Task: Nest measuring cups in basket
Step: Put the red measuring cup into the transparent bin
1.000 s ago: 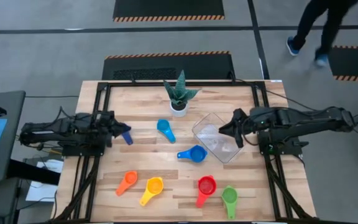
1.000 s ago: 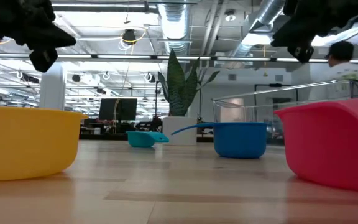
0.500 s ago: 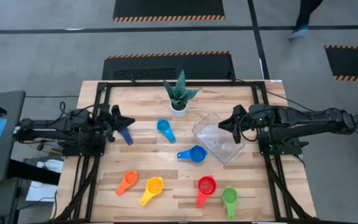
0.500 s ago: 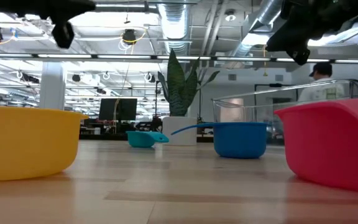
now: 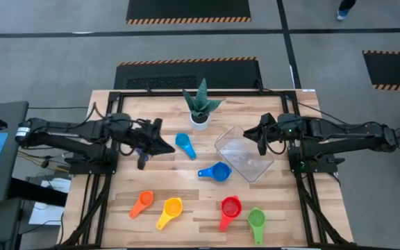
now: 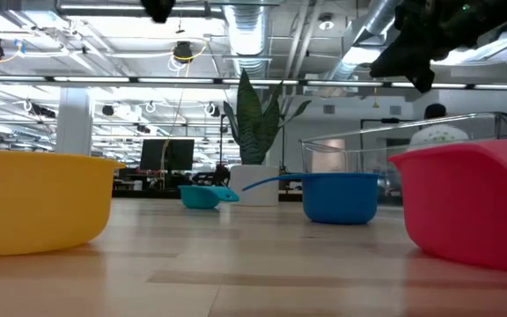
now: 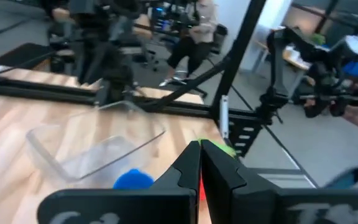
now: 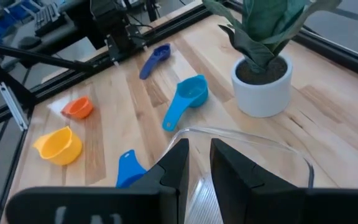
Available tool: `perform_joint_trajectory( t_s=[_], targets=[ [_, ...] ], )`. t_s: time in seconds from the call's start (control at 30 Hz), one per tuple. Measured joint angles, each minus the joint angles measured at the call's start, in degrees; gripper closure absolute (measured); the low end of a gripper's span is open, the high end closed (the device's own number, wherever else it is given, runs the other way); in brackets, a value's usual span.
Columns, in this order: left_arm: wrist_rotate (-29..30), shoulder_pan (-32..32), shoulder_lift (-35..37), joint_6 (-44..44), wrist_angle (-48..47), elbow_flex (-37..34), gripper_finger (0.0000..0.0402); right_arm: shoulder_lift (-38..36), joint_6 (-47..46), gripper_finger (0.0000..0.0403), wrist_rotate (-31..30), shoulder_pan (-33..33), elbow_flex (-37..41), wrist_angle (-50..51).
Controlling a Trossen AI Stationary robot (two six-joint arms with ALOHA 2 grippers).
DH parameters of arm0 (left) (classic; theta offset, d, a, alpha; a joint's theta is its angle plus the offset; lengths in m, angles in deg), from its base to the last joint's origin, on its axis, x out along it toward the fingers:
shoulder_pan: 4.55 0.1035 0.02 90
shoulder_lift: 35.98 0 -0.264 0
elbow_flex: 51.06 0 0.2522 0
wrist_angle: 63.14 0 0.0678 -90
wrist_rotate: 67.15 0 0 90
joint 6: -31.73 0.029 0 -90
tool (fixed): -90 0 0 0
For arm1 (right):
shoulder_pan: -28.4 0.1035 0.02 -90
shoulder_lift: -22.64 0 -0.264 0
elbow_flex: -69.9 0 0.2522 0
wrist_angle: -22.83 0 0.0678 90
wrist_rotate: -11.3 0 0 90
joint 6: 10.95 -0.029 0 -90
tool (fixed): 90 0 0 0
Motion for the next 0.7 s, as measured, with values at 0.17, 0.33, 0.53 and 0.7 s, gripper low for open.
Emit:
perform_joint_trajectory(
  t_s=[0.17, 0.33, 0.53, 0.7],
  targets=[
    [-1.26, -2.14, -8.58, -0.84, -7.39, 8.57, 0.0401, 0.0, -0.02, 0.031, 0.01, 0.0, 0.0, 0.19],
    [1.98, -5.55, -18.13, -6.28, -10.15, 14.41, 0.0401, 0.0, 0.0, 0.031, 0.03, 0.04, 0.0, 0.19],
    [6.36, -8.56, -29.49, -6.24, -8.9, 22.17, 0.0401, 0.0, 2.63, 0.031, 0.17, 0.07, 0.0, 0.19],
    [5.45, -10.09, -37.83, -4.9, -8.79, 29.54, 0.0401, 0.0, 2.91, 0.031, 0.42, 0.11, 0.0, 0.21]
  ],
)
